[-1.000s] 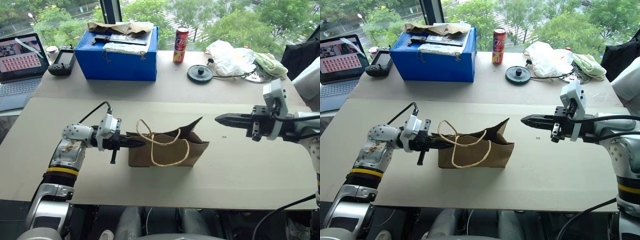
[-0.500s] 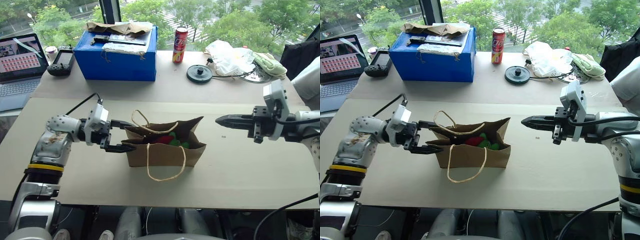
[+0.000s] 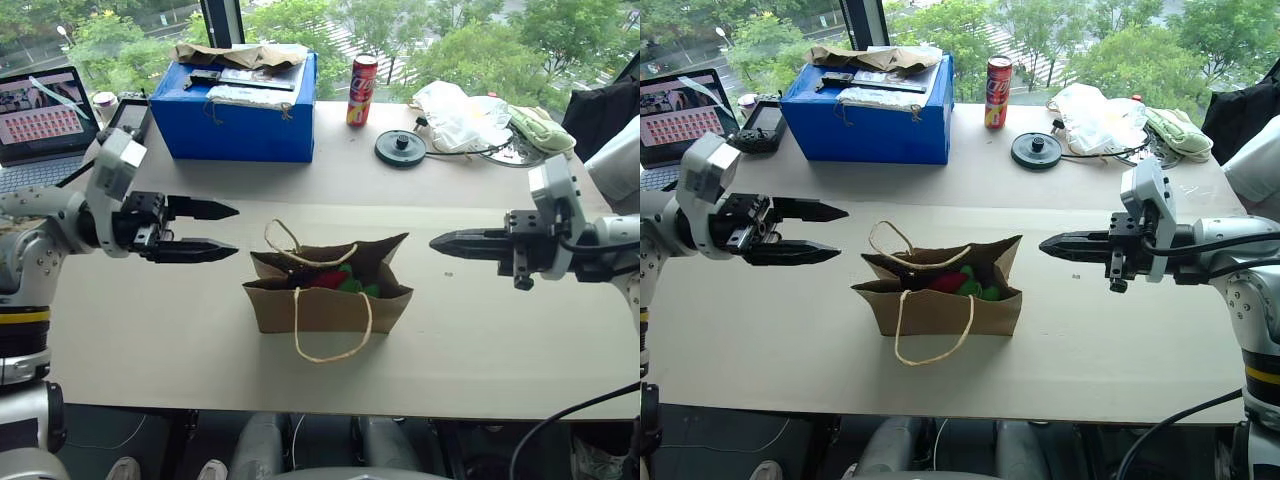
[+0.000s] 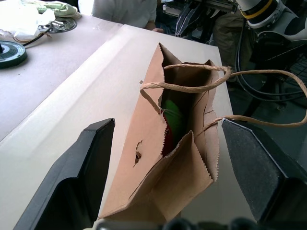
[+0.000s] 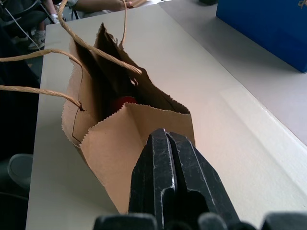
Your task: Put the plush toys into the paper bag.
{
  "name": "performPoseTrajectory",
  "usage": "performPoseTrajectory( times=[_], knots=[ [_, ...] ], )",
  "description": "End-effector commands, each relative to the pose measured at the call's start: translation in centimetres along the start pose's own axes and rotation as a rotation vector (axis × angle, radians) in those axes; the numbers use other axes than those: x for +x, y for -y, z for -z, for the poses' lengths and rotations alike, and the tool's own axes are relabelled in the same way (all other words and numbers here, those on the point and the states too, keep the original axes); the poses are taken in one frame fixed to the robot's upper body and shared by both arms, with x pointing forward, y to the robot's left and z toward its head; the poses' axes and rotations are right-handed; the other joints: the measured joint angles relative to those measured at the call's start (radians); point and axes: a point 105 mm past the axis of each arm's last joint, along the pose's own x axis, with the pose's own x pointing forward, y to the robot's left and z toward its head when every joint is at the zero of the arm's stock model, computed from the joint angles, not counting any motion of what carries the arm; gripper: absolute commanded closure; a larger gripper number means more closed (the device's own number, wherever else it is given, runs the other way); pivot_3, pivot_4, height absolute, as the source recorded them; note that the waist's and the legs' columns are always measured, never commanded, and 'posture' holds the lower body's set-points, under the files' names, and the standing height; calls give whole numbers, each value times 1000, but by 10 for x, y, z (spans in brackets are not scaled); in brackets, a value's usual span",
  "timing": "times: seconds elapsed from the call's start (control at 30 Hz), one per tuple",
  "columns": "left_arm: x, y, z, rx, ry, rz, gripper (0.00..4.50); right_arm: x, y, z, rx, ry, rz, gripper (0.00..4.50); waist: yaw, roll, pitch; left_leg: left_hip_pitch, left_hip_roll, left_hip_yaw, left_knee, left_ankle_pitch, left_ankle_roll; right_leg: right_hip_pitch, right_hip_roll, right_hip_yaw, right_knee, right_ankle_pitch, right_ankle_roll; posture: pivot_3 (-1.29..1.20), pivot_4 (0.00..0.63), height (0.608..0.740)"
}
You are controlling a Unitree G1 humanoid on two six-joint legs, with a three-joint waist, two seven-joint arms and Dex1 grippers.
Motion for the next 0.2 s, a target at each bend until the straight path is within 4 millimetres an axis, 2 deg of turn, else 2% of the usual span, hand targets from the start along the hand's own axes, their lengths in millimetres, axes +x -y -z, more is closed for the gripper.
performPoseTrajectory(
  times=[0.03, 0.2],
  knots=[
    [0, 5, -11, 43, 27, 5, 654, 0, -3, -15, -72, 30, -20, 4500, 0, 0, 0, 0, 0, 0, 0, 0, 0, 0, 0, 0, 0, 0, 0, 0, 150, 739],
    [0, 5, -12, 52, 28, 7, 654, 1, -4, -15, -72, 31, -29, 4500, 0, 0, 0, 0, 0, 0, 0, 0, 0, 0, 0, 0, 0, 0, 0, 0, 150, 739]
  ],
)
